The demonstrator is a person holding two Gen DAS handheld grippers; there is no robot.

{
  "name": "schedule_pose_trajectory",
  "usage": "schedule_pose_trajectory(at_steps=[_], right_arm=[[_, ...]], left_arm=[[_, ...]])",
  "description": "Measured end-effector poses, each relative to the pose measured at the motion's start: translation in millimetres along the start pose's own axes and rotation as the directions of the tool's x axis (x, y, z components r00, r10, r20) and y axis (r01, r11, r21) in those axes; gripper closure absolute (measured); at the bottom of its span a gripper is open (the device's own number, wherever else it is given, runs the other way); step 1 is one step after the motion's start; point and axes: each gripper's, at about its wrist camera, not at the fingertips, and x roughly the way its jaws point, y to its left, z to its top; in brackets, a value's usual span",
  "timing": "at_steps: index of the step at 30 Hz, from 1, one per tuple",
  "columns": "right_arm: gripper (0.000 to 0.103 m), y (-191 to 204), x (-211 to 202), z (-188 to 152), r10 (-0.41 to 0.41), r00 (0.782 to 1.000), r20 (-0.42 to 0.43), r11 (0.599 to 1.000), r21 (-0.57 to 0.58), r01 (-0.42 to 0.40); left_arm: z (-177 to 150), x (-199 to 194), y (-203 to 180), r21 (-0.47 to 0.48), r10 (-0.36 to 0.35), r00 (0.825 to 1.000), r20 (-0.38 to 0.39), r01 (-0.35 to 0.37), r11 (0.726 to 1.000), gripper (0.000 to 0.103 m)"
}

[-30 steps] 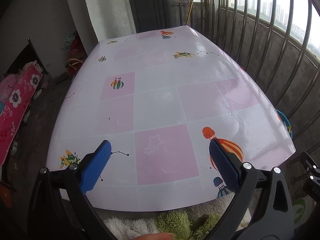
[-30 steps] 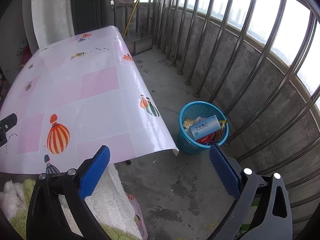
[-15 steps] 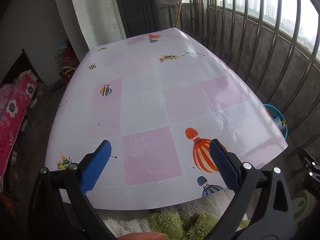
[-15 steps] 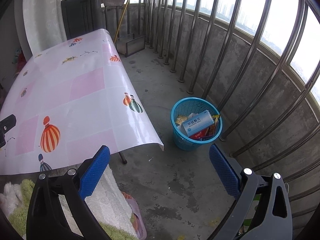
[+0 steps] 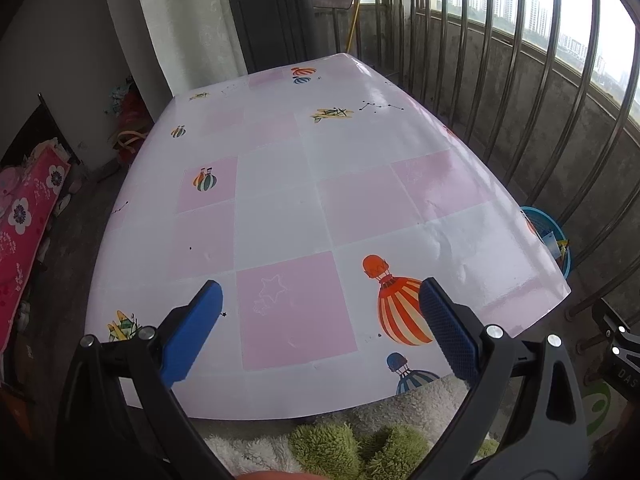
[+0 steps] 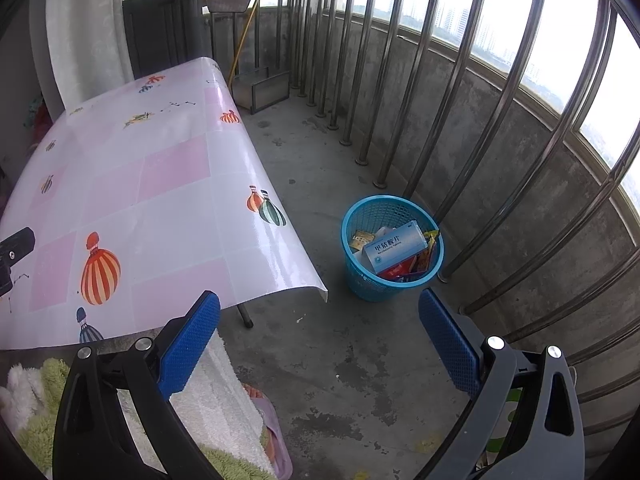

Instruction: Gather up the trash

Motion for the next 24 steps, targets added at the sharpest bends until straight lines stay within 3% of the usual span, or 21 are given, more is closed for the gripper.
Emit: schedule_pose_trajectory(at_steps=[24], right_arm=[[0.006,-4.7,-0.6,1.9,-0.013,1.000,-0.002,1.000,0.009,0.013]], left_arm=[[-0.6,2.6,-0.9,-0.005,-0.021,1.000,-0.016,0.021,1.000,0.009]])
